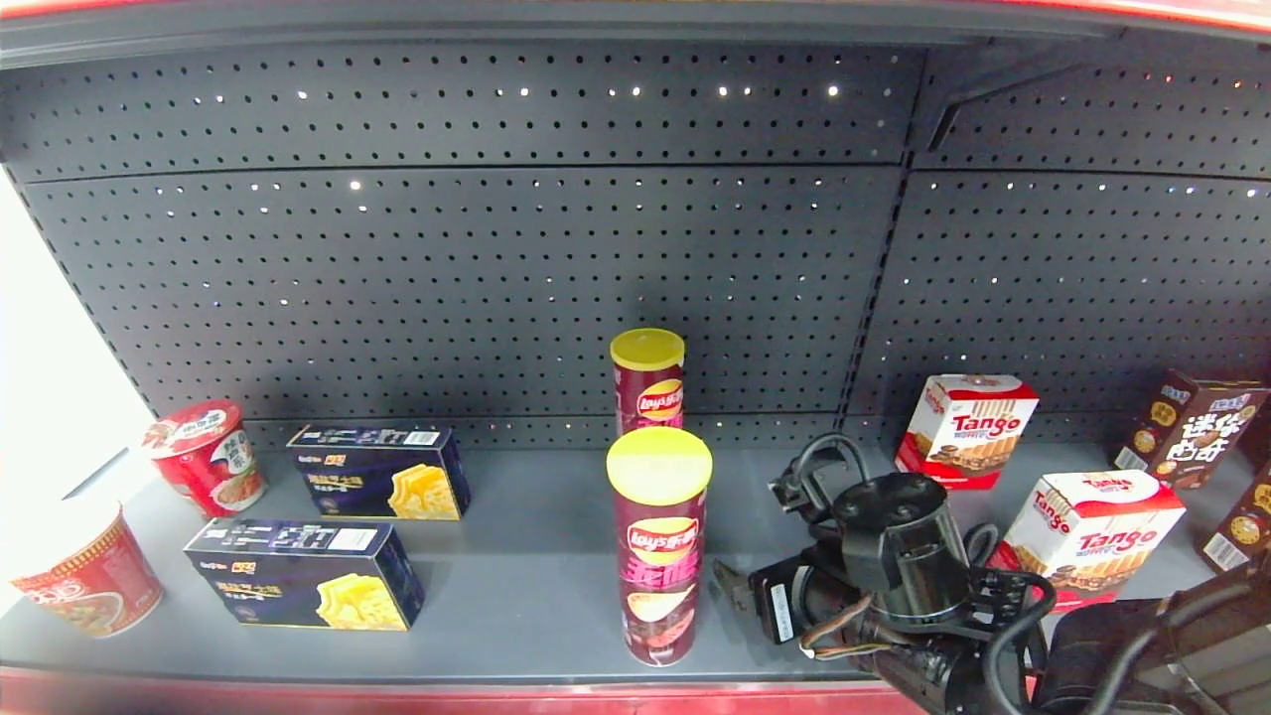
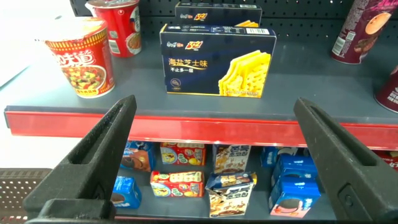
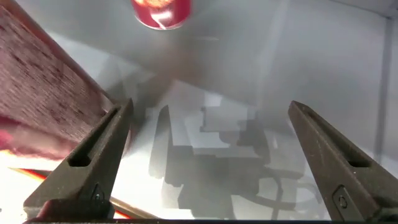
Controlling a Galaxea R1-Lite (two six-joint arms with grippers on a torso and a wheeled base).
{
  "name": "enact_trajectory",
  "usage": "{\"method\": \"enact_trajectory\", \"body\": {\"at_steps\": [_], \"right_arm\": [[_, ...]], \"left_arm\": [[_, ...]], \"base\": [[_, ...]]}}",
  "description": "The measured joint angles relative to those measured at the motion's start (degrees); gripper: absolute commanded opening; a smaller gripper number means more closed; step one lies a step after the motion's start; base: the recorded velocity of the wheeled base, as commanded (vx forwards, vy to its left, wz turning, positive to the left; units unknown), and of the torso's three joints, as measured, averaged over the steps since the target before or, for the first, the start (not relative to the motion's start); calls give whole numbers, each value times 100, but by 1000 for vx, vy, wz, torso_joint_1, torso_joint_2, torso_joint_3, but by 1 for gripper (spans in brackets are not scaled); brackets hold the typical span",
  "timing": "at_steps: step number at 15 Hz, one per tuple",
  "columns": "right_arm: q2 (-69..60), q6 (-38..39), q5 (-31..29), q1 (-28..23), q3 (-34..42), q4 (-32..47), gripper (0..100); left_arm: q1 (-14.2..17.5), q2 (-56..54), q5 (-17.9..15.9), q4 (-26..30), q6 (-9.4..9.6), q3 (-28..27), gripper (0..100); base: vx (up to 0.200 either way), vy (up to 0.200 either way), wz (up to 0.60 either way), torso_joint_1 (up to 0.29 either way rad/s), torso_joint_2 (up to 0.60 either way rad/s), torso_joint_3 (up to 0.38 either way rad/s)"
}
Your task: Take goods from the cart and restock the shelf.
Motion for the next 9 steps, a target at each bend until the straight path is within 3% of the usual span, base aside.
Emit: {"method": "enact_trajectory", "body": {"at_steps": [9], "right_arm": [[74, -30, 39, -18, -223, -9, 100]], "left_arm": [[0, 0, 0, 0, 0, 0, 100]], "base": [[0, 0, 0, 0, 0, 0]]}}
